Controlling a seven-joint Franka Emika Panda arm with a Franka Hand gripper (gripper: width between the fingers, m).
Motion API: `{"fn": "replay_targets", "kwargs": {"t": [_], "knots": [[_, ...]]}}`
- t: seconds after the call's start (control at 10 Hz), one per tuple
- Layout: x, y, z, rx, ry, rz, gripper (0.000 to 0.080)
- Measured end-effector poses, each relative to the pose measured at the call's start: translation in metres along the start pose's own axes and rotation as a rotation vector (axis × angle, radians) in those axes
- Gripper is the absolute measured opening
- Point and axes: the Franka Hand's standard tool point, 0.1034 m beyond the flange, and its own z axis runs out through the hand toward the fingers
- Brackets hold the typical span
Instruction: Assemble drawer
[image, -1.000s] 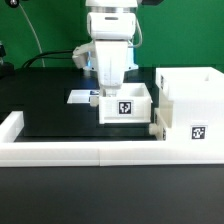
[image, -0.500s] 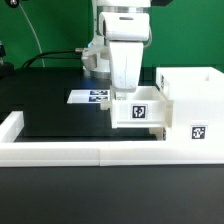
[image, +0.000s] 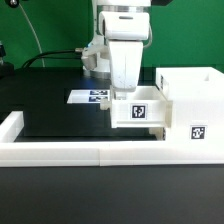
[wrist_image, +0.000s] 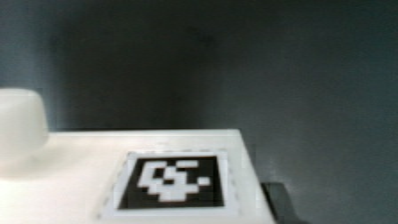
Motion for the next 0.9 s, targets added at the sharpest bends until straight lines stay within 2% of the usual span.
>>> {"fn": "replay_targets", "kwargs": {"t": [0.3,0.9], "knots": [[-0.0007,0.0083,-0.006,0.014,-0.007,0.004,0.0044],[0.0002,0.0072,-0.005,0.016,-0.005,0.006,0.0044]]}}
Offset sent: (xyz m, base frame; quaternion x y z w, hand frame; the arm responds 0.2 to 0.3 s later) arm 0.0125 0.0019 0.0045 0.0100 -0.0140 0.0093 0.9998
